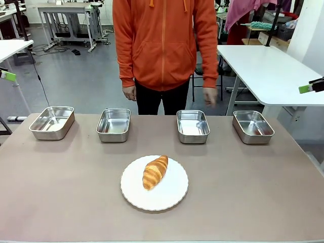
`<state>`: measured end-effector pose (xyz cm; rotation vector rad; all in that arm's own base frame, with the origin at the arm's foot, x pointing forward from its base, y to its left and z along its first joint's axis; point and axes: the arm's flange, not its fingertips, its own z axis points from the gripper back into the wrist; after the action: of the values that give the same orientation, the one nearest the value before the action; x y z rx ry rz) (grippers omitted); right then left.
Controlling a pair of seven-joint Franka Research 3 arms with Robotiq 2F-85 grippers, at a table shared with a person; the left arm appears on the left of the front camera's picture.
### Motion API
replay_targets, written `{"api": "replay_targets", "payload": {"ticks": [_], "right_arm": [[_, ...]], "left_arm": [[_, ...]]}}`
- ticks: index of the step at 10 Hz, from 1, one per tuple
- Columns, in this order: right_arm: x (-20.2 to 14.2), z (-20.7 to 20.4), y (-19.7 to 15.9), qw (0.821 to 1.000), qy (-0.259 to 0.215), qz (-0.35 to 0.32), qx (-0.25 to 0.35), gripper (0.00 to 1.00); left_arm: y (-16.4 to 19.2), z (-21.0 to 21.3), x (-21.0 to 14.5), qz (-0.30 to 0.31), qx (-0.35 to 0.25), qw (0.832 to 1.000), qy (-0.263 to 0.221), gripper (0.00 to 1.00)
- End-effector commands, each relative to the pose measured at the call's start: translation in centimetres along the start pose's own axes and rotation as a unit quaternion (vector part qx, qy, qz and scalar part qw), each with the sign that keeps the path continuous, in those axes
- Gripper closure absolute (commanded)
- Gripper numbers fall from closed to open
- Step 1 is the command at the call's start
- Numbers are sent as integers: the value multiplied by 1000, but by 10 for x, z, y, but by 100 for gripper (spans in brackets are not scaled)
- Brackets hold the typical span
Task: Place the bread in the container.
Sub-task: Place the Butter Roll into the Airtight Container indicated by the human.
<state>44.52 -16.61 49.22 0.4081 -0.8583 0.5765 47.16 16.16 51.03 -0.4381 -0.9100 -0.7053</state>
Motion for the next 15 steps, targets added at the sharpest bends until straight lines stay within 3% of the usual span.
{"api": "replay_targets", "payload": {"ticks": [1,13,15], "right_arm": [[0,-2,-1,1000,-11,2,3,0],[0,-2,-1,1000,-11,2,3,0],[10,-5,18,1000,10,-12,-16,0]], "left_arm": [[0,2,1,0,-4,1000,-5,0],[0,2,1,0,-4,1000,-5,0],[0,2,1,0,-4,1000,-5,0]]}}
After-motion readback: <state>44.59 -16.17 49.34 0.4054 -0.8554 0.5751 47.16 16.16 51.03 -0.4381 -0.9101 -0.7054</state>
